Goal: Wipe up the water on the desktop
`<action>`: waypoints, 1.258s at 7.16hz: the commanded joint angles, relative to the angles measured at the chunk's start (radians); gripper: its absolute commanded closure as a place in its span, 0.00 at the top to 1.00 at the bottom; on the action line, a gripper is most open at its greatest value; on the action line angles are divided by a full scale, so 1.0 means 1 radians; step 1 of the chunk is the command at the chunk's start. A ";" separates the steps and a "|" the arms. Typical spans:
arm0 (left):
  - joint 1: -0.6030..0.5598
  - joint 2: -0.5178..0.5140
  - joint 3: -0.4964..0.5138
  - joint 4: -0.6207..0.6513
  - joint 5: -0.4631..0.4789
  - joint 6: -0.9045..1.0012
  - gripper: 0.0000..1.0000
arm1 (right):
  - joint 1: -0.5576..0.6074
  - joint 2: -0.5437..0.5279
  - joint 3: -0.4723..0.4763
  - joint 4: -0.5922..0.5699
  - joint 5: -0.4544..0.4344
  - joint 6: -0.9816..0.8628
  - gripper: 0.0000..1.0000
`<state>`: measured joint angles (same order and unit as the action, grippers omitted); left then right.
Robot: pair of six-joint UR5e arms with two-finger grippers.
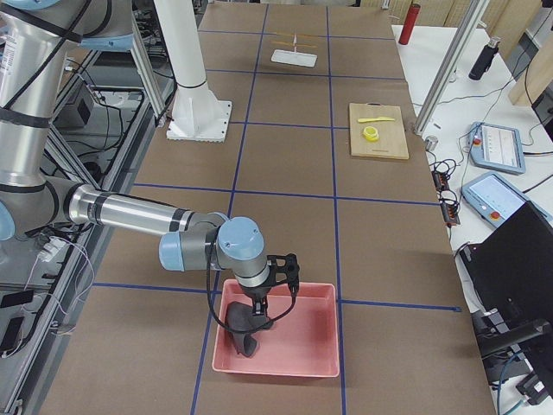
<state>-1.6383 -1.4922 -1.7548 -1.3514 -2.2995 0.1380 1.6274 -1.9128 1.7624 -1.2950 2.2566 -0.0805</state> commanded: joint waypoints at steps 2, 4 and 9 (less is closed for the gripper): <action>0.000 0.006 0.000 0.000 0.000 -0.001 0.99 | -0.001 0.009 0.003 0.000 0.009 -0.001 1.00; 0.000 0.006 0.000 0.000 0.000 0.000 0.99 | -0.001 0.012 0.015 -0.003 0.012 0.001 1.00; 0.000 0.006 0.000 0.000 0.000 0.000 0.99 | -0.020 0.001 0.224 -0.342 0.043 0.001 1.00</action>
<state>-1.6383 -1.4864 -1.7549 -1.3514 -2.2994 0.1377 1.6073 -1.9088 1.8714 -1.4671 2.2985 -0.0798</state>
